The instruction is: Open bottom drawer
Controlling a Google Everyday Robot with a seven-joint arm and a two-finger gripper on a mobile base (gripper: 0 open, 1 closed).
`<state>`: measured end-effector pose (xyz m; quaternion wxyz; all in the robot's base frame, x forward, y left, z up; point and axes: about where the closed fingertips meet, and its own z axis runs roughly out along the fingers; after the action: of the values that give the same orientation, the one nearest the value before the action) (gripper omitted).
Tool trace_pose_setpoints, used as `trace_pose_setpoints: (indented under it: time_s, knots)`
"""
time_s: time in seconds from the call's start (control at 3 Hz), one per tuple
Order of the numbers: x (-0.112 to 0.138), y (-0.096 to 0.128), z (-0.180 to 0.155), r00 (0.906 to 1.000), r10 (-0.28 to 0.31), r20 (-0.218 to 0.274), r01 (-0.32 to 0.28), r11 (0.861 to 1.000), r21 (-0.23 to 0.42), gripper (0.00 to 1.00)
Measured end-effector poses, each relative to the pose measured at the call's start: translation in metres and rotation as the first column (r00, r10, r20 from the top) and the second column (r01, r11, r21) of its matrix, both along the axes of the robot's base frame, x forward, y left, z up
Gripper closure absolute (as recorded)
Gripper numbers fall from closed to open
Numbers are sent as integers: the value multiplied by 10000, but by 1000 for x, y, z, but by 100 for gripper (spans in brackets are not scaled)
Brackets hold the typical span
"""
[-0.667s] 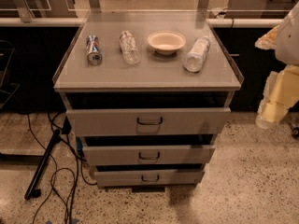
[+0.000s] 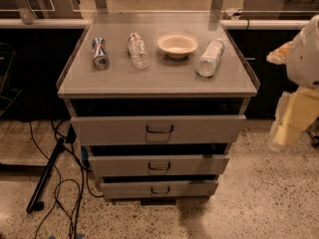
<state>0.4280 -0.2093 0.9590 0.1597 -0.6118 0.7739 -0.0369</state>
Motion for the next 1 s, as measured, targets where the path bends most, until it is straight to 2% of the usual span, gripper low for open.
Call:
trace_pose_setpoints:
  time_s: [0.33,0.67,1.0]
  knots:
    - [-18,15,-39,9991,422,56,-422,9991,6,0]
    - [-34,28,-106,9957,804,-449,-800,9967,106,0]
    - [-34,28,-106,9957,805,-450,-801,9967,106,0]
